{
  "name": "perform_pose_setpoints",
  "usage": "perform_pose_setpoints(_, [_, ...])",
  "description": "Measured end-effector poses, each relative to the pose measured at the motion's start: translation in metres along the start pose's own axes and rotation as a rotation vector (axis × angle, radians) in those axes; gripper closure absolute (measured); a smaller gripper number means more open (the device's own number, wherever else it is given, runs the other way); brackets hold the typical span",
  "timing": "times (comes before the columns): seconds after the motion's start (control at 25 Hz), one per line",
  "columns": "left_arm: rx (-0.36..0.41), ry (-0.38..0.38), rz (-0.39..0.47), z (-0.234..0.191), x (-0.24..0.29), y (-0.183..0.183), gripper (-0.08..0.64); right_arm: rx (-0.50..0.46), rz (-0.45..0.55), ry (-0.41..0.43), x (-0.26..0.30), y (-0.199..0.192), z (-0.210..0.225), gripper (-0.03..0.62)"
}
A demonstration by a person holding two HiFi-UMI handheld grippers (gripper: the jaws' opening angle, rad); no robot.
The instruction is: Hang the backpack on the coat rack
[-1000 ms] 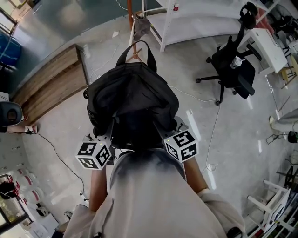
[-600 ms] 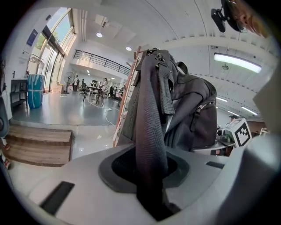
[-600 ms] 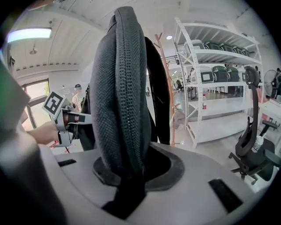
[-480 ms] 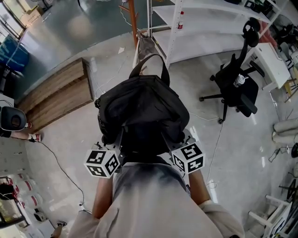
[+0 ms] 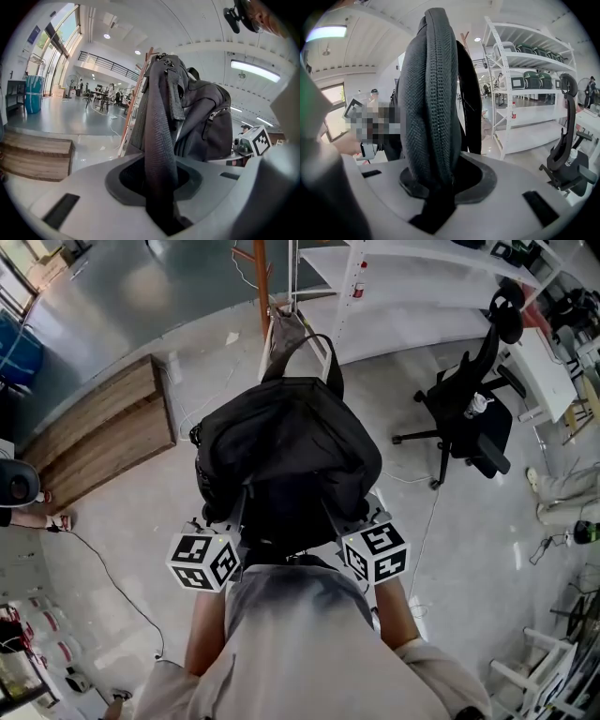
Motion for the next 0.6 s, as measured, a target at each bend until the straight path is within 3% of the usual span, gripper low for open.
perform_pose_setpoints(0.6, [-0.012,-0.018,0.02,-0.093,0.087,0.065,0.475,-0.012,-0.015,-0.004,0.113,0.08,0.033,0.502])
Point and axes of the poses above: the fingertips, and each gripper's own axes: x forward along the fingers, z to its right, y out of its top, the point moved 3 cm from there along -x, backward along the fingers, and after that the axes turned 2 degrees about z, right-handed, at the moved point
